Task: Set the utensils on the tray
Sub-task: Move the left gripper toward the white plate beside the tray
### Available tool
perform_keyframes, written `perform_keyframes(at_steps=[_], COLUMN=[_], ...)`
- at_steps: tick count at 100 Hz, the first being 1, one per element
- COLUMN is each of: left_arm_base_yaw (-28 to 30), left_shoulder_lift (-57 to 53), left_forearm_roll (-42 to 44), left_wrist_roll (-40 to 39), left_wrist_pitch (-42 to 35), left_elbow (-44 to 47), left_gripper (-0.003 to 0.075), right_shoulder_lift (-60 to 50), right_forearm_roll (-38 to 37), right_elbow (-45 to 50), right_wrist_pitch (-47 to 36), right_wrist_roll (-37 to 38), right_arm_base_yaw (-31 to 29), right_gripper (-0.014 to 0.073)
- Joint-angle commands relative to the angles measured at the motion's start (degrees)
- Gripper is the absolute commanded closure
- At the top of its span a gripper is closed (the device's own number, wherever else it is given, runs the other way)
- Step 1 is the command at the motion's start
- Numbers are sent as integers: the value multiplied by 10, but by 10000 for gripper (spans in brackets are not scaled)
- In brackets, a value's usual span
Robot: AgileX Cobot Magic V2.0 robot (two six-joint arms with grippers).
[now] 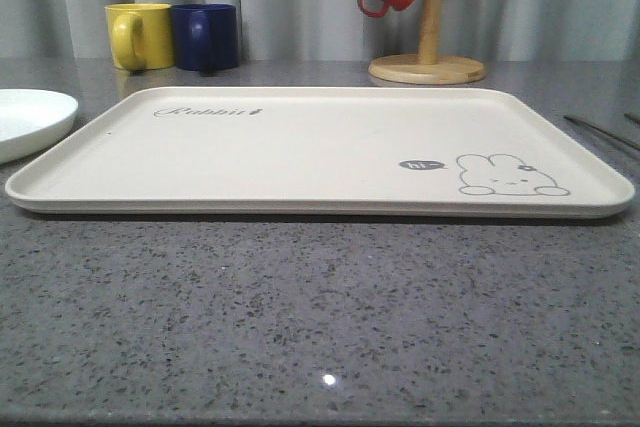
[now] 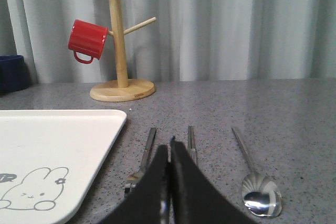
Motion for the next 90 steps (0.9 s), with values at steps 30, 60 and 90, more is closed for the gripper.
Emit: perform_keyframes(at_steps=[30, 60, 90], left_arm_base_yaw=[1, 1, 1], left_shoulder_lift=[-19, 2, 134], left_forearm_roll=[-5, -42, -35], left_wrist_roll=[-5, -5, -5], left_wrist_pitch=[-43, 1, 181], left_elbow=[22, -50, -241], left_gripper=[738, 738, 738], right_shoulder_lift=[-12, -12, -12], right_forearm_roll=[-1, -1, -1], right_elbow=[-10, -10, -10], right_wrist_pitch=[-47, -47, -47], right_wrist_roll=[-6, -6, -6], right_arm_base_yaw=[-3, -3, -3], right_gripper=[662, 662, 662])
